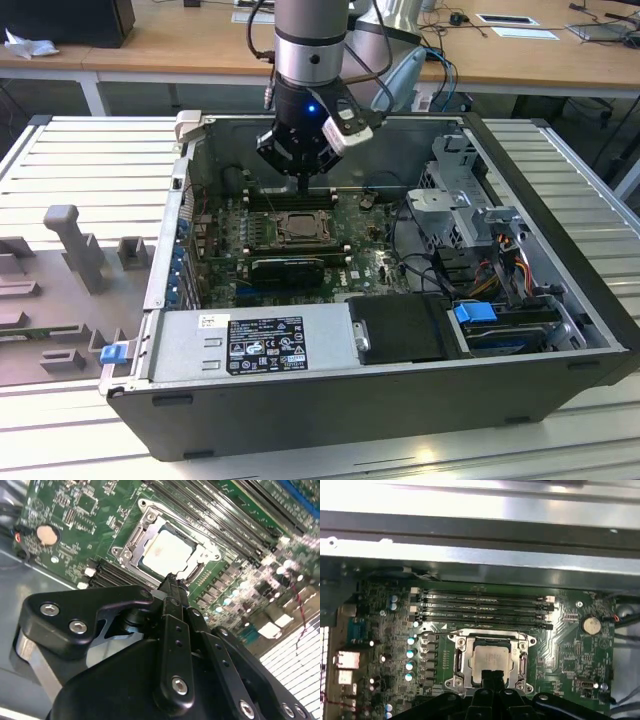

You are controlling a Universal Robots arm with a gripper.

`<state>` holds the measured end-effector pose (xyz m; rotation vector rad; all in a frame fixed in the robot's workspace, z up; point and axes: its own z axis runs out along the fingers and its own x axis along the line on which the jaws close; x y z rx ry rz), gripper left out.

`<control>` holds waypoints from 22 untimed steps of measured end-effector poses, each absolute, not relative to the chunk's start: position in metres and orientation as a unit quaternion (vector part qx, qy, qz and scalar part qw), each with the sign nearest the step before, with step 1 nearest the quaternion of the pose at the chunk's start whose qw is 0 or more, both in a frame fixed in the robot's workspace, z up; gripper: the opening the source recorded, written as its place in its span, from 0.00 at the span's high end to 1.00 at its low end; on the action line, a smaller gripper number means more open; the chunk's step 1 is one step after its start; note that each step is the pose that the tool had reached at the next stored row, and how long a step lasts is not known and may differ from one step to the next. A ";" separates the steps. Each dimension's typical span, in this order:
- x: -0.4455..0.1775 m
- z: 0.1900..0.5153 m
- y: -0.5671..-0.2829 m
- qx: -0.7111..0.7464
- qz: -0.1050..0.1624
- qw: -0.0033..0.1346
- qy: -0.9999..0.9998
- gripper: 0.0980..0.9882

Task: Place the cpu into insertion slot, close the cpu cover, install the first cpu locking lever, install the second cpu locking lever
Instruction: 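Install the first cpu locking lever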

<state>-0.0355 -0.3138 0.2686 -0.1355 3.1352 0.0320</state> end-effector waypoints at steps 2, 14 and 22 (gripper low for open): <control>-0.036 0.268 -0.314 -0.060 0.010 0.002 0.998 0.99; -0.063 0.266 -0.314 -0.053 0.010 0.011 0.998 0.99; -0.069 0.264 -0.314 -0.008 0.010 0.012 1.000 0.99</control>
